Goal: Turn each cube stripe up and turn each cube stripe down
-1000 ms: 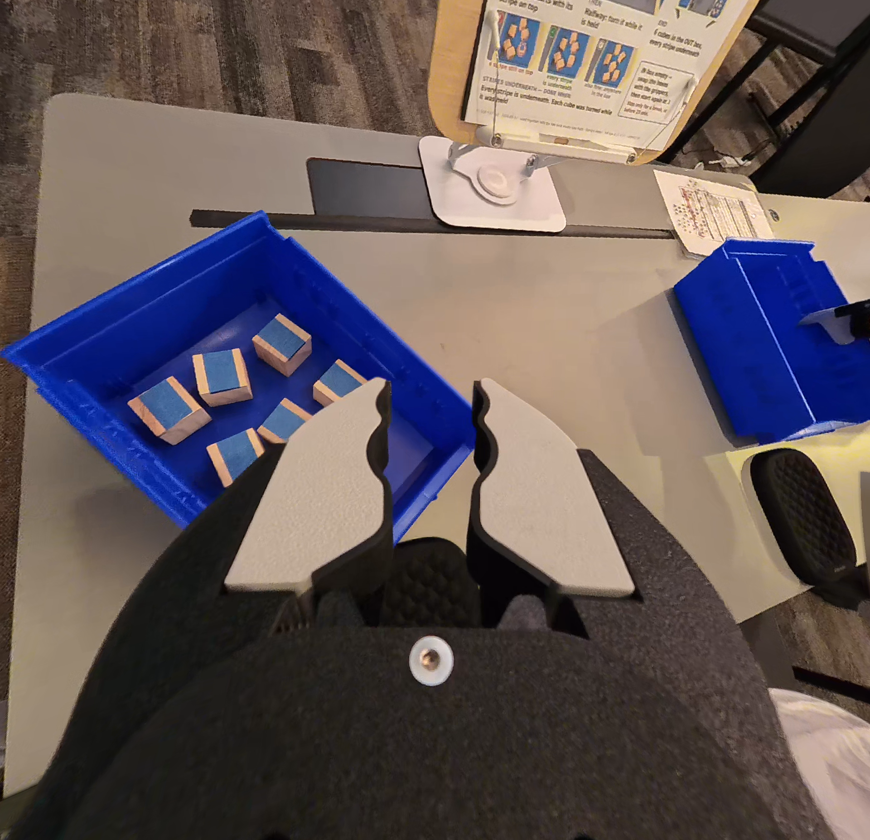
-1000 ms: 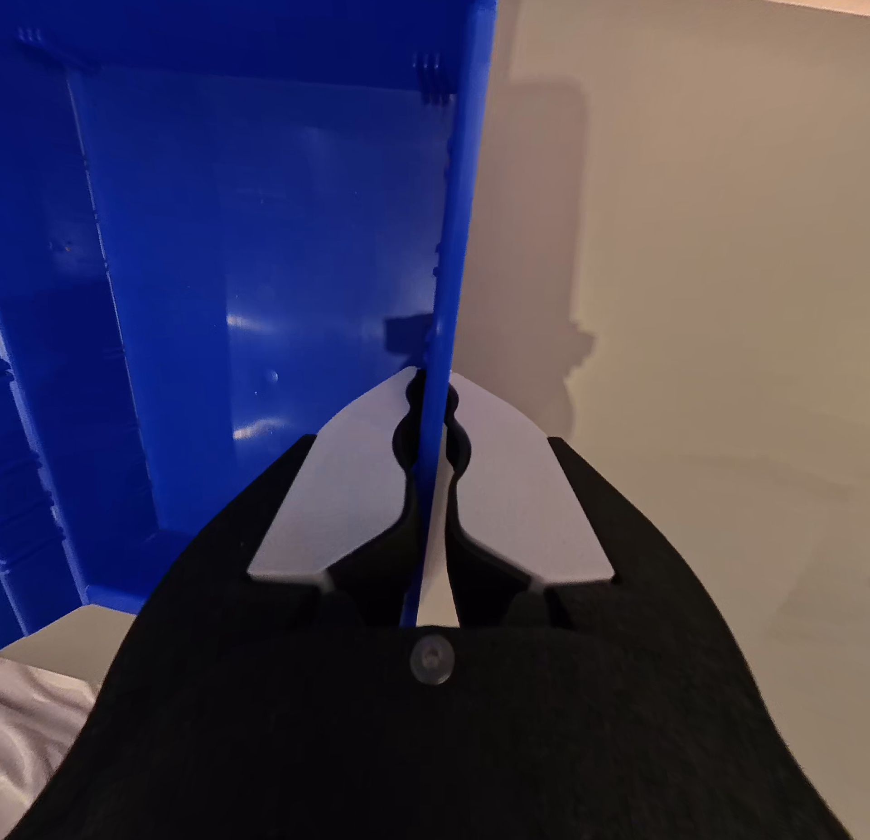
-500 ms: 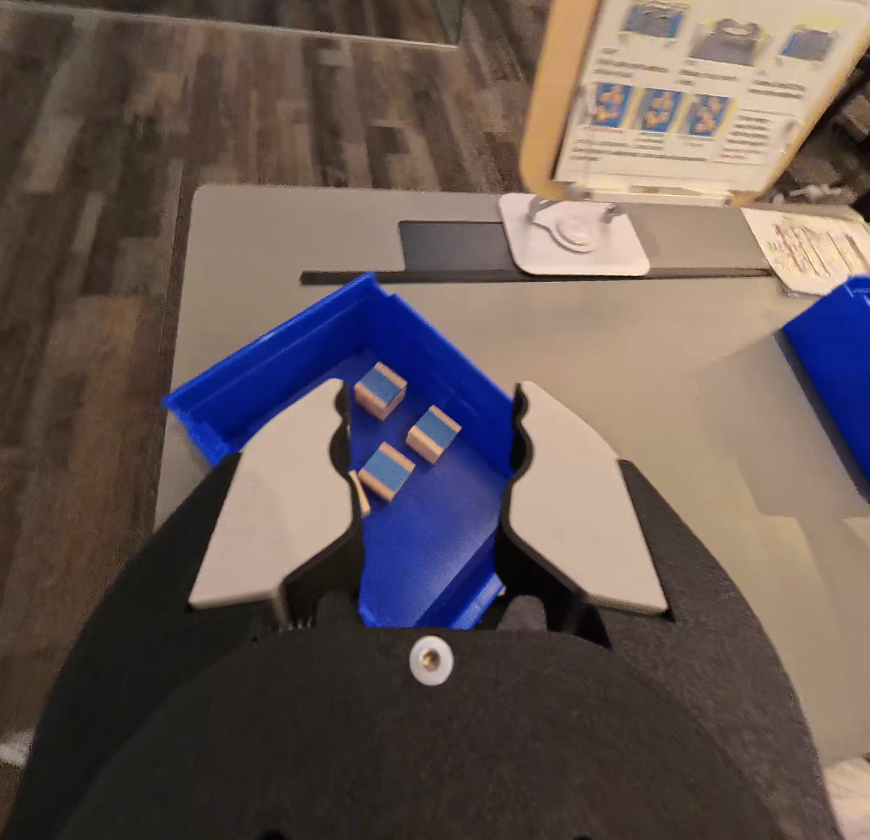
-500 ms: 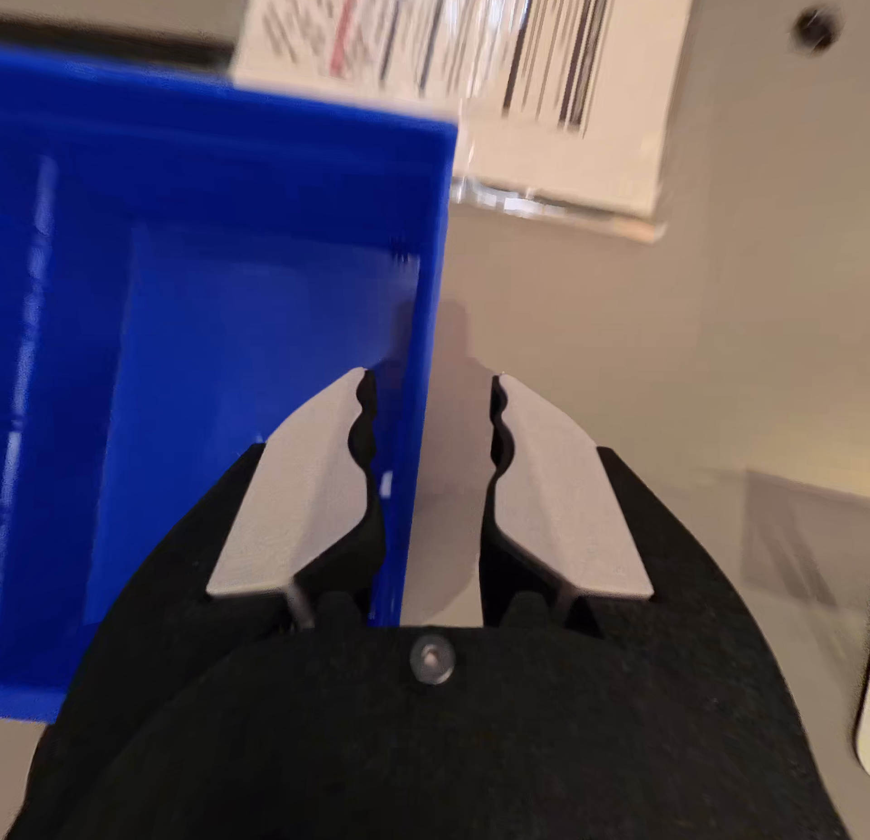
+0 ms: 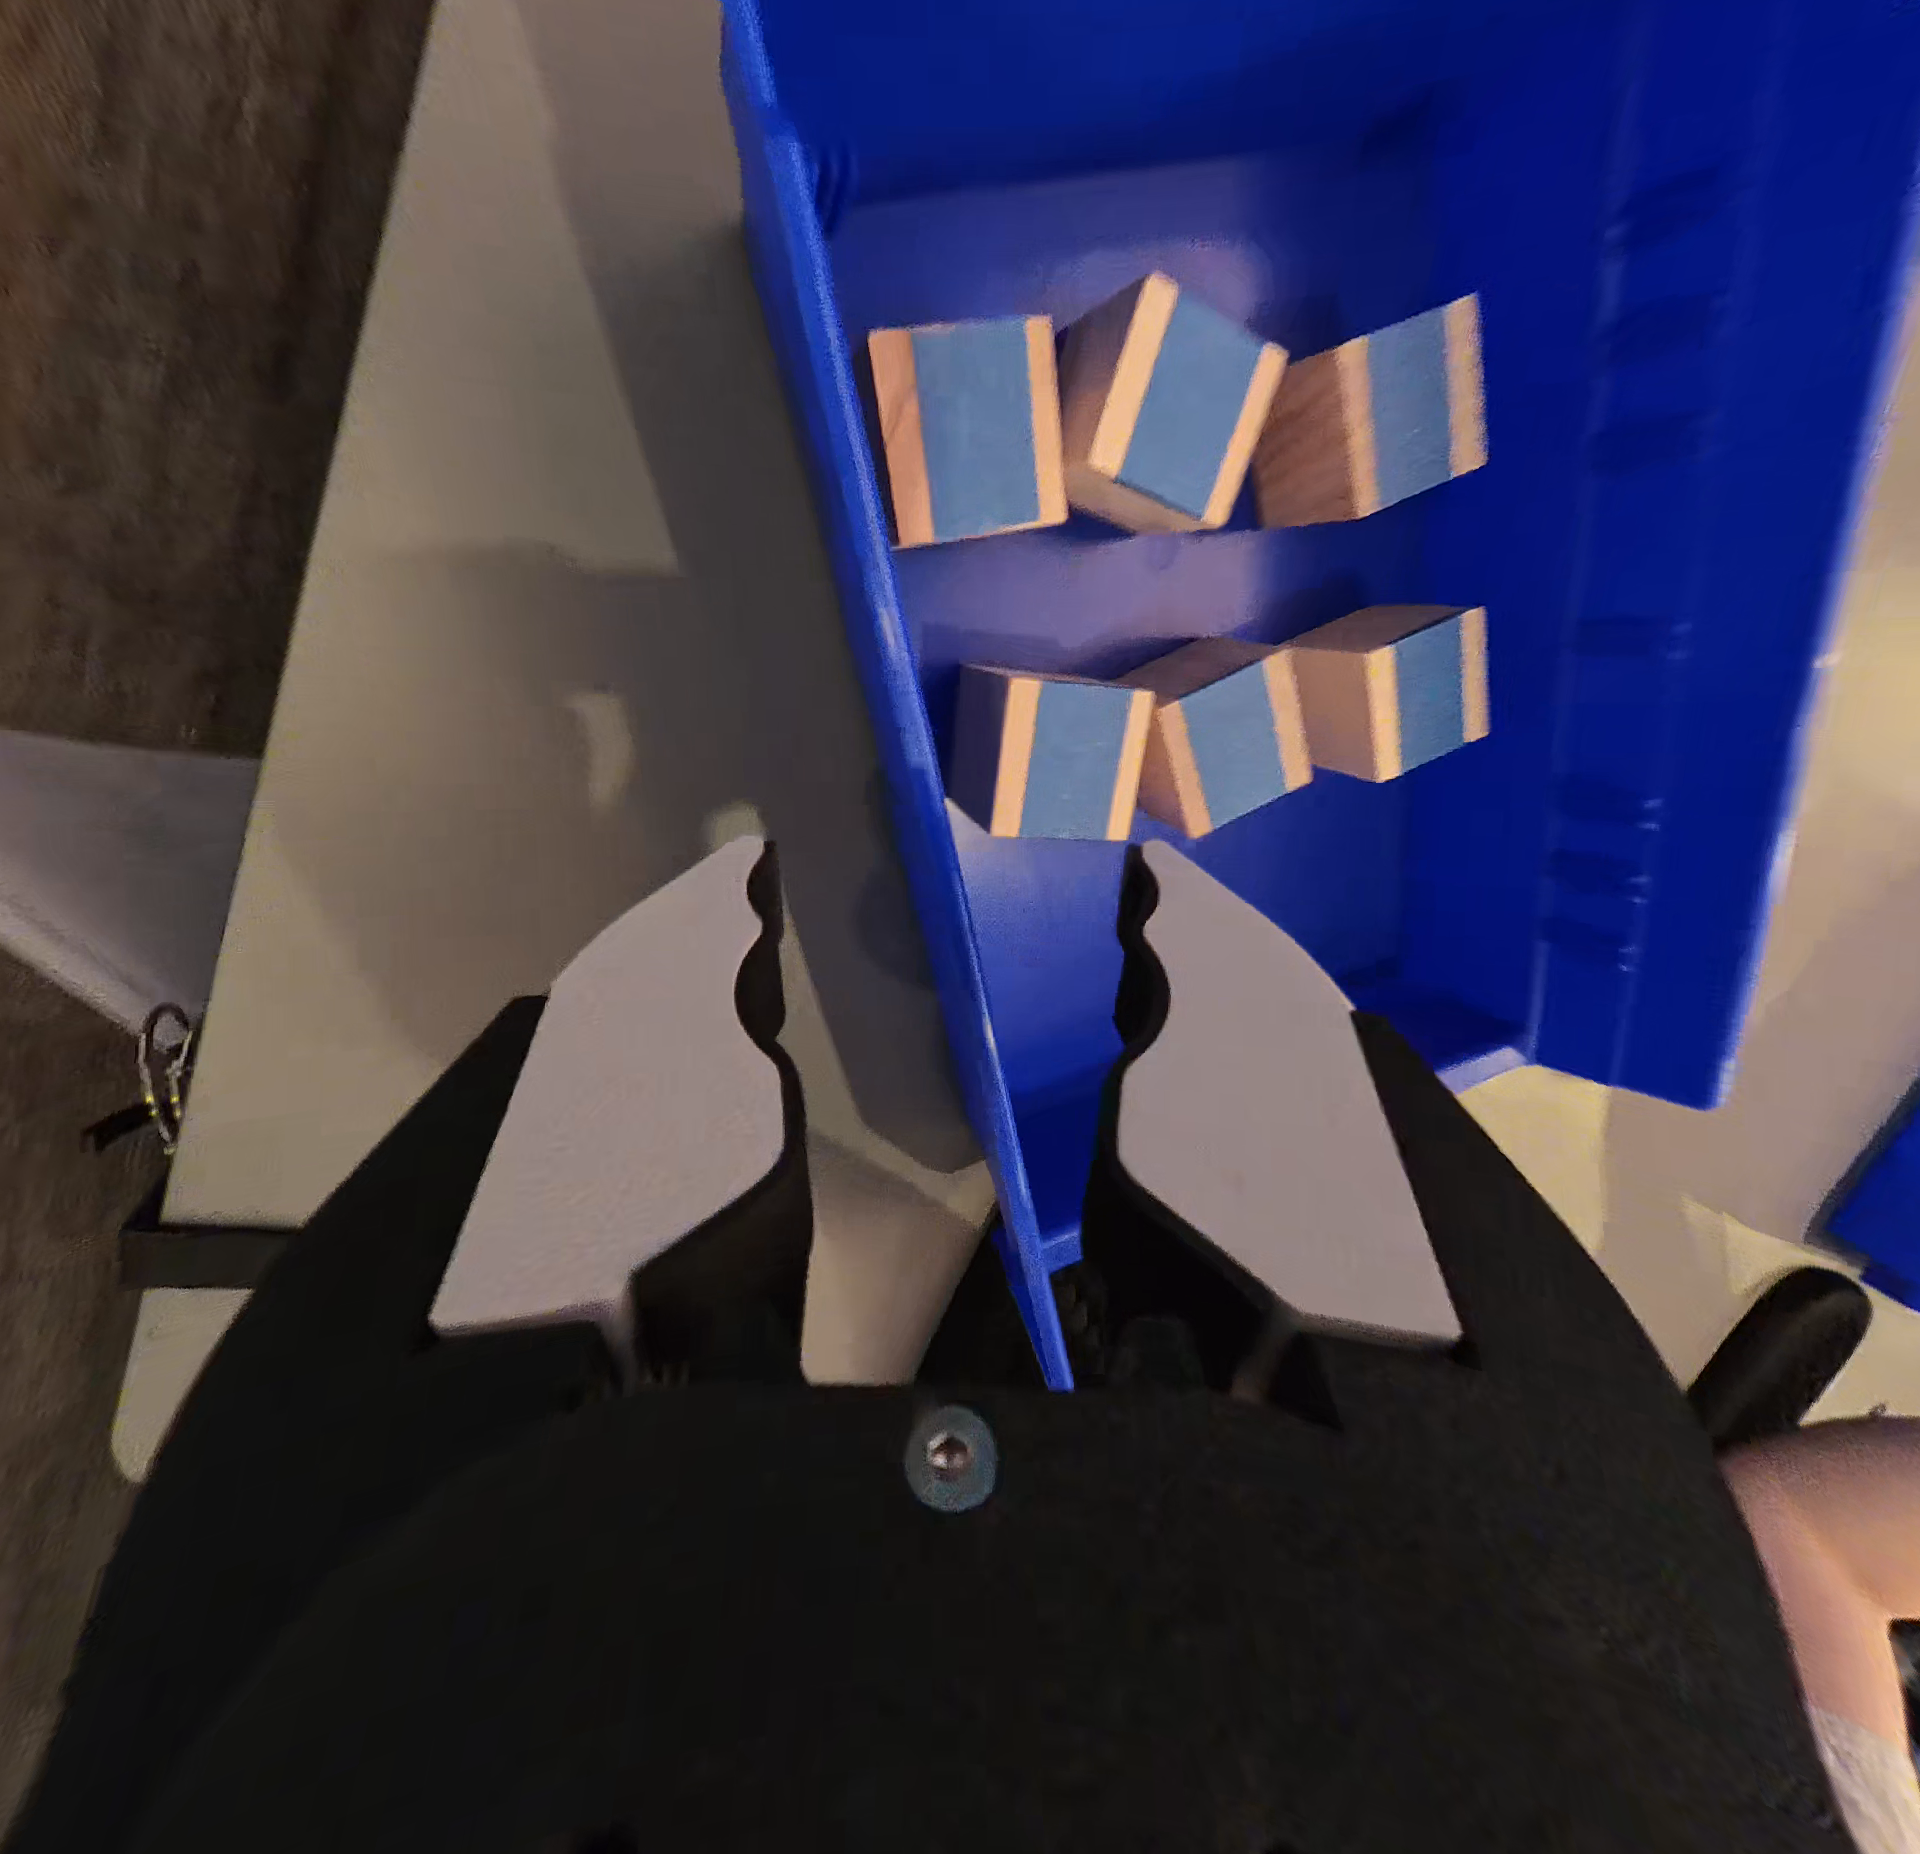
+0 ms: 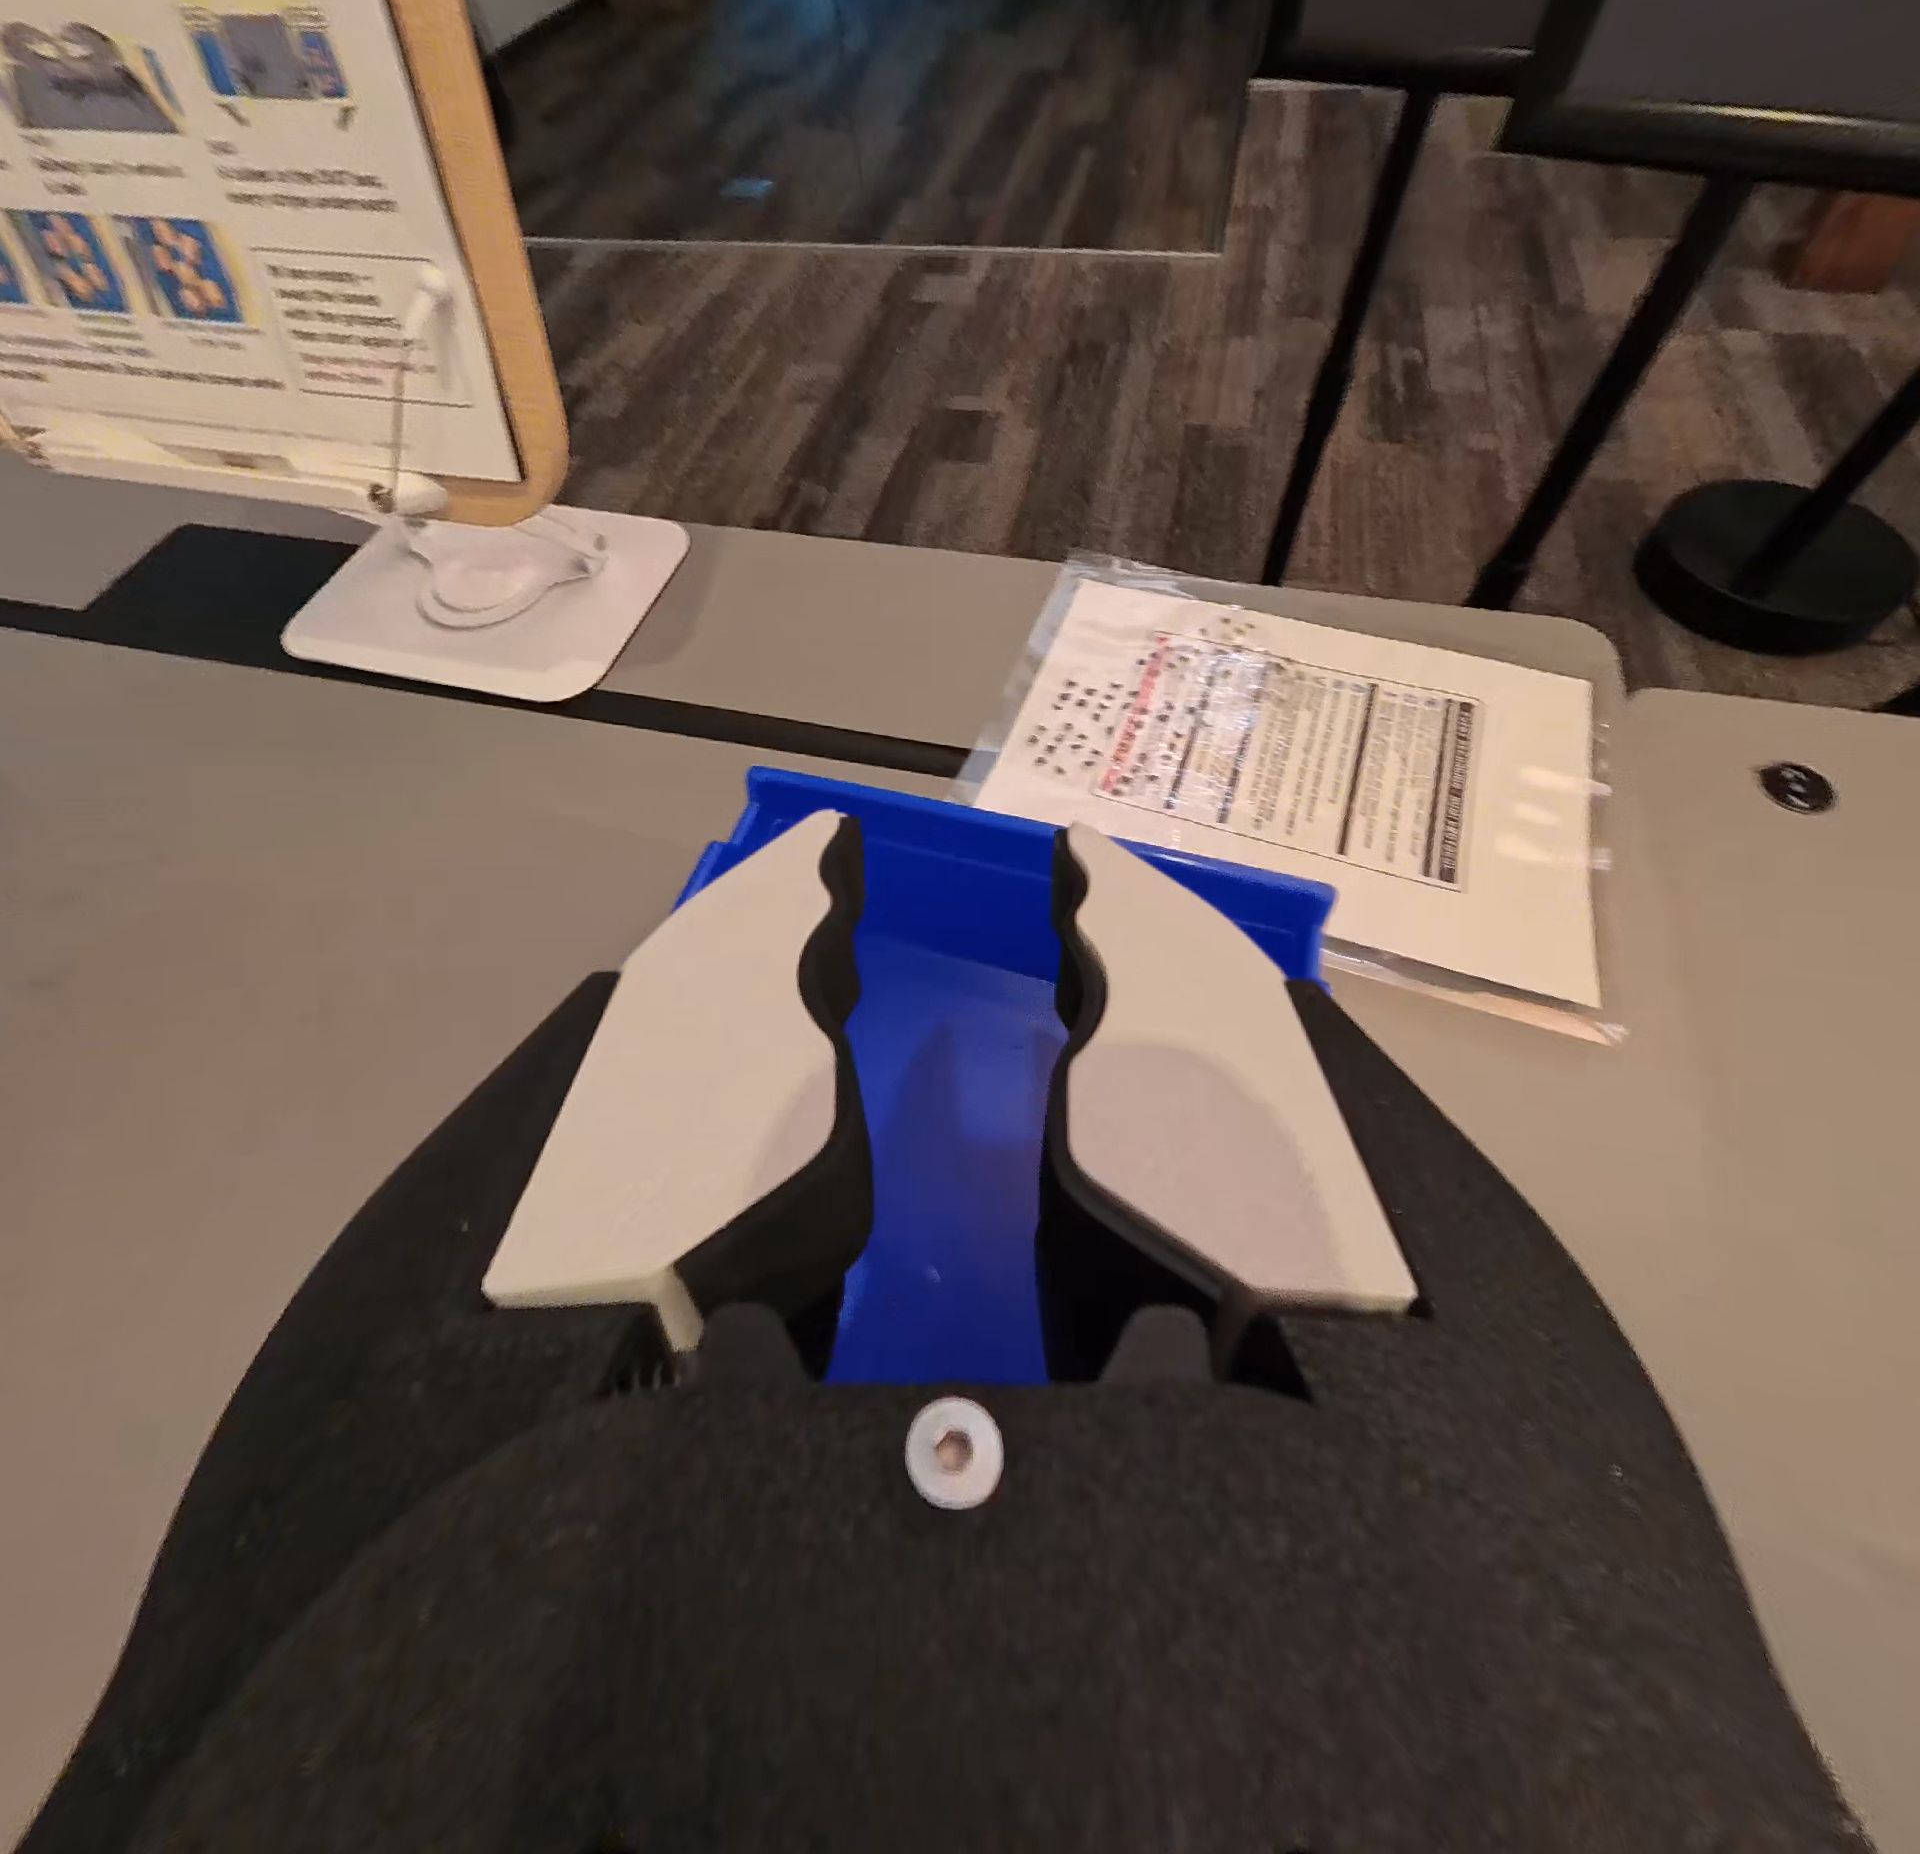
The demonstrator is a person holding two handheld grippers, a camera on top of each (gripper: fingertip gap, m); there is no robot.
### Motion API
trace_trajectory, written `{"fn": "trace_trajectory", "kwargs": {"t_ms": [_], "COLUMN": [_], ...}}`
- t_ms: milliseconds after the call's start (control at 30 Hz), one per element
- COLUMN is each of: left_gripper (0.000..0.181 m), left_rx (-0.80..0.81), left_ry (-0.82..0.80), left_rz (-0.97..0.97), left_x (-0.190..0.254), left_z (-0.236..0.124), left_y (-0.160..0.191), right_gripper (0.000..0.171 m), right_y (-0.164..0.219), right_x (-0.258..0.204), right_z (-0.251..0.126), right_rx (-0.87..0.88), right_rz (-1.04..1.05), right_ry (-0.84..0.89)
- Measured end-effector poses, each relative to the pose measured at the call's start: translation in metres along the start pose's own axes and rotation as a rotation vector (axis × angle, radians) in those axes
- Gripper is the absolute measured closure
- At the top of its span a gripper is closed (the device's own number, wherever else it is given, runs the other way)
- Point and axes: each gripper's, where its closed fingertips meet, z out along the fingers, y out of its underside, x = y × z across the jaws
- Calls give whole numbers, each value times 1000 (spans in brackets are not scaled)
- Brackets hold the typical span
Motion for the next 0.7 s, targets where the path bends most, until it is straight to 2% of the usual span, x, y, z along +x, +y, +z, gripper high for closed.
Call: {"fn": "trace_trajectory", "kwargs": {"t_ms": [67, 133, 367, 500, 700], "left_gripper": [139, 174, 174, 173, 168], "left_rx": [-67, -101, -129, -116, -2], "left_ry": [-25, -31, -153, -157, -278], "left_rz": [13, 39, 217, 314, 636], "left_x": [-3, -2, -5, 1, 8], "left_z": [12, 18, 20, 26, 38], "left_y": [5, 6, 0, -15, -53], "right_gripper": [137, 136, 137, 137, 137], "right_y": [5, 10, 22, 24, 30], "right_x": [-3, -3, -6, -8, -18], "right_z": [4, 7, 16, 17, 24], "right_rx": [-33, -55, -105, -116, -148], "right_rz": [-10, -21, -16, -37, -49], "right_ry": [-9, -4, -42, -32, -52]}}
